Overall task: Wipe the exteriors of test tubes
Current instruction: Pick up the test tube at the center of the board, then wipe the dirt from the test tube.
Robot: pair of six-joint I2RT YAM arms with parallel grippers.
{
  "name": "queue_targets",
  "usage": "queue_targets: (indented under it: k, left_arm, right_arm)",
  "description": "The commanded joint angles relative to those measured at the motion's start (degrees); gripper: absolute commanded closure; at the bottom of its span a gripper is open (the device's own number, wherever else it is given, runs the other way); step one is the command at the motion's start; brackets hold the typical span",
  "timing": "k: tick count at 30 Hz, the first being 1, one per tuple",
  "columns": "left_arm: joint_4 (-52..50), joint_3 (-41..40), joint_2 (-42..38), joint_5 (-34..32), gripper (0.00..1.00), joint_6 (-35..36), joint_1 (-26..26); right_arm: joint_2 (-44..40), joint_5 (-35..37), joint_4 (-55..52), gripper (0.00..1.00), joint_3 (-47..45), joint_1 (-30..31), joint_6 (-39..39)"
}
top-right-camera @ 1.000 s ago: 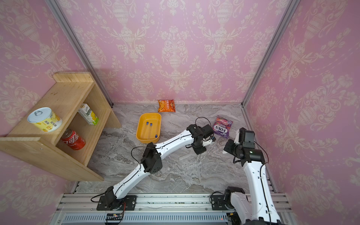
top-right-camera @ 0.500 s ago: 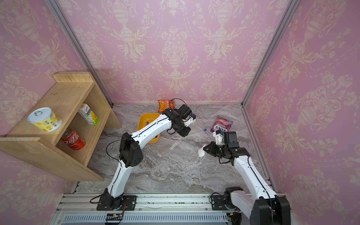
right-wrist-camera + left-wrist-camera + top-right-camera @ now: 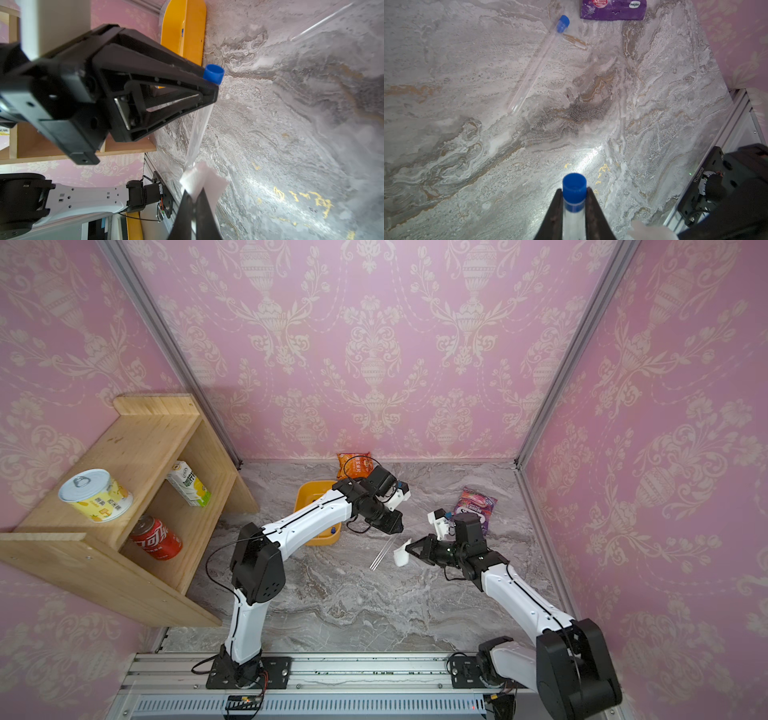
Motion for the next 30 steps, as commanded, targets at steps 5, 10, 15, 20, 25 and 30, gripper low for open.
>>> queue_targets:
  k: [5,10,15,20,25,30]
  left_arm:
    - [3.4,-2.1,-3.4,3.5,0.8,-3.2,0.3]
    - [3.5,-2.6,-4.2,3.7,0.8,-3.3,0.3]
    - [3.8,-3.4,-4.7,4.4,0.8,-3.7,0.2]
    - [4.0,-3.7,-5.0,4.7,0.79,-3.7,0.2]
    - [4.1,-3.4,-5.0,4.8,0.8,-3.7,0.3]
    - [4.4,-3.3,-4.7,5.0,0.8,-4.0,0.2]
  right_arm:
    - [1.4,2.2,5.9,1.0,1.4,0.8,2.5]
    - [2.9,4.9,5.4,1.0,3.0,0.8,1.5]
    - [4.1,6.7,5.7,1.0,4.4,0.8,0.4]
    - [4.7,9.1,4.5,1.0,6.0,0.7,-0.5]
    - [5.0,9.9,3.2,1.0,6.3,0.6,-0.5]
    - [4.7,9.3,3.3,1.0,4.4,1.2,0.0]
